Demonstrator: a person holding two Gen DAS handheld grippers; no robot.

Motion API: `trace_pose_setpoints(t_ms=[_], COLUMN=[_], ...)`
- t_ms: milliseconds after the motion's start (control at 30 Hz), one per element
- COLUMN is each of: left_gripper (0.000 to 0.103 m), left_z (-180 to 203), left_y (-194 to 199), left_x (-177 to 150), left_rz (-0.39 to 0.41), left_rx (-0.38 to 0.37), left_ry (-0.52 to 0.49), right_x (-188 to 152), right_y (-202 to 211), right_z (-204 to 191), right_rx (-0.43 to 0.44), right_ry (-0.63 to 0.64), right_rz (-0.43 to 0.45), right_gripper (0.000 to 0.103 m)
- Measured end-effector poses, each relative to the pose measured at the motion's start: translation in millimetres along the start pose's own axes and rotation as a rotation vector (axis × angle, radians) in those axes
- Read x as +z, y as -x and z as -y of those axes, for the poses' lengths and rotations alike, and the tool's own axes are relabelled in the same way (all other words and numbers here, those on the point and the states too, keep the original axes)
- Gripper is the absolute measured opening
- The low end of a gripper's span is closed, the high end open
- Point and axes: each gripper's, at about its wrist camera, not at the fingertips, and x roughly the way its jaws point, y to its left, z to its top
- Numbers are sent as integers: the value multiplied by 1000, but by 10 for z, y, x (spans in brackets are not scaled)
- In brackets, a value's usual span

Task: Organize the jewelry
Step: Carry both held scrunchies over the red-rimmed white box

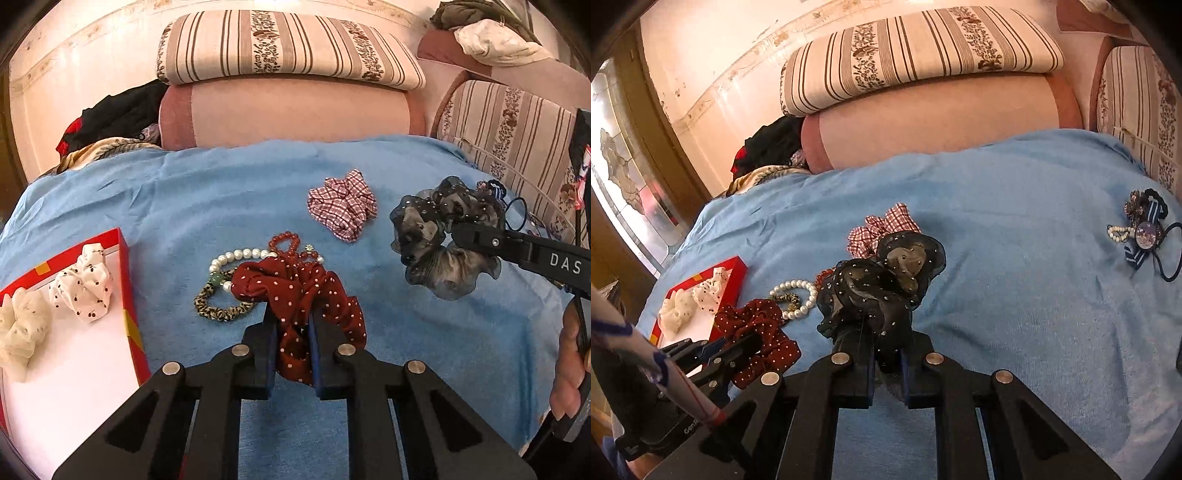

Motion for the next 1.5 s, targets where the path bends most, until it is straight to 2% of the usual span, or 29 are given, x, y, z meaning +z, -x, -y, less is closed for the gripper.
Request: trace_pose_setpoints(t_ms=[933, 1500], left_gripper=[14, 14], left_z=[-224, -511], left_y=[219, 402], left_x=[28, -1], left_rz=[51, 75], left_rx=[76, 108], left_ry=[33, 83], right_x=[-41, -90], right_y=[12, -117], right_z=[-398, -826], right_rx=[23, 56], right_ry=[93, 163], right_rz=[16, 3], right_gripper=[11, 11])
